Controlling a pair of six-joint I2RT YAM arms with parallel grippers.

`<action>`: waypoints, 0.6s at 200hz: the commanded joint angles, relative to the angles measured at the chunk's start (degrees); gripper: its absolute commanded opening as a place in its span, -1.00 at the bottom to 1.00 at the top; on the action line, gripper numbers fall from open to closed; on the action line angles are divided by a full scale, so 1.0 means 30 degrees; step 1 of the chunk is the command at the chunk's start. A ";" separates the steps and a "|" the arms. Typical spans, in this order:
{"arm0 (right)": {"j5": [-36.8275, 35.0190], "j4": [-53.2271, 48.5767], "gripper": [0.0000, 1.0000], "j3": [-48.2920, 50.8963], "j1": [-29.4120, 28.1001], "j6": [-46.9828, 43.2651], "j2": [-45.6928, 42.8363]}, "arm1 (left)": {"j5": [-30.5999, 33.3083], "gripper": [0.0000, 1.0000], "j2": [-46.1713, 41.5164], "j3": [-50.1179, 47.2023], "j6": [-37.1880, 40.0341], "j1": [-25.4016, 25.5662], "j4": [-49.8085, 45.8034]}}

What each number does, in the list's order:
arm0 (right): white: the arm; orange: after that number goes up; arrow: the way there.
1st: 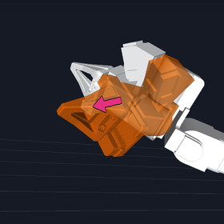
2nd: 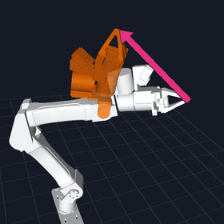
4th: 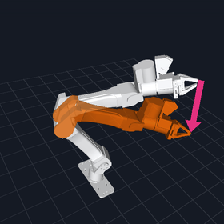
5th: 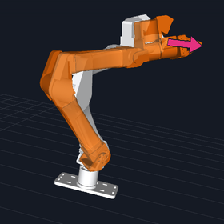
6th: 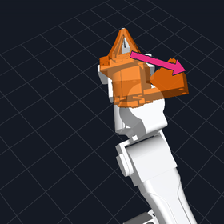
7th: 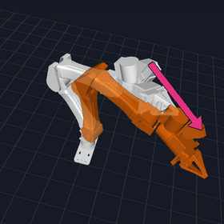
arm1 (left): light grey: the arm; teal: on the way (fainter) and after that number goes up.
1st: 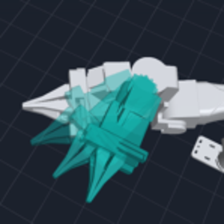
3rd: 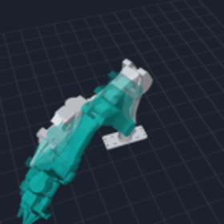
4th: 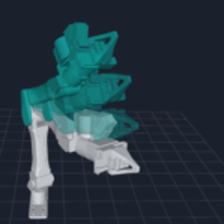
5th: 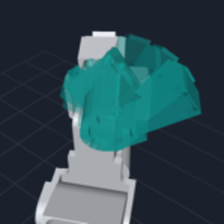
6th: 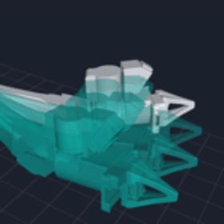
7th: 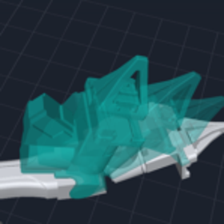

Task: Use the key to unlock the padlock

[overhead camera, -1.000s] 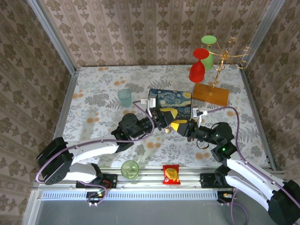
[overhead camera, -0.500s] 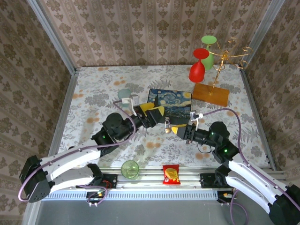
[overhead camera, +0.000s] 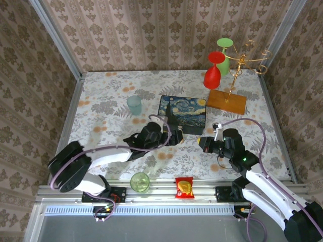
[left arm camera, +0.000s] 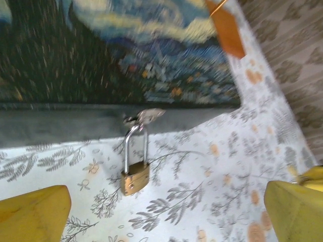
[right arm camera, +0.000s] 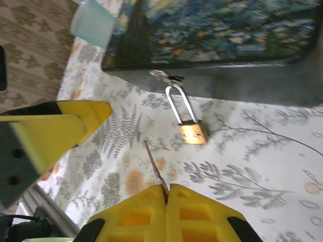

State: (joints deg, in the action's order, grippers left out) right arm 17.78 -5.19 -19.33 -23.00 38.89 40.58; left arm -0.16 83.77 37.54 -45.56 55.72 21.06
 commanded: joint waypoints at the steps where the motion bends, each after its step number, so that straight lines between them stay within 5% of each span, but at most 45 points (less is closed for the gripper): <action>1: -0.1091 -0.1286 -1.00 0.0062 0.0151 -0.0361 -0.0694 | -0.0992 0.87 0.1690 0.0631 -0.0176 -0.0121 0.2115; 120: -0.0975 -0.0929 -1.00 0.1318 0.0240 -0.0030 -0.2028 | -0.2438 0.45 0.6513 0.1749 -0.0329 -0.0715 0.5511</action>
State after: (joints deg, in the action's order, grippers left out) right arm 15.51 -8.38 -16.27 -22.61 38.76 35.18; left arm -5.26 102.37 42.15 -46.52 53.63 33.82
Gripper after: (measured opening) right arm 0.061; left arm 0.742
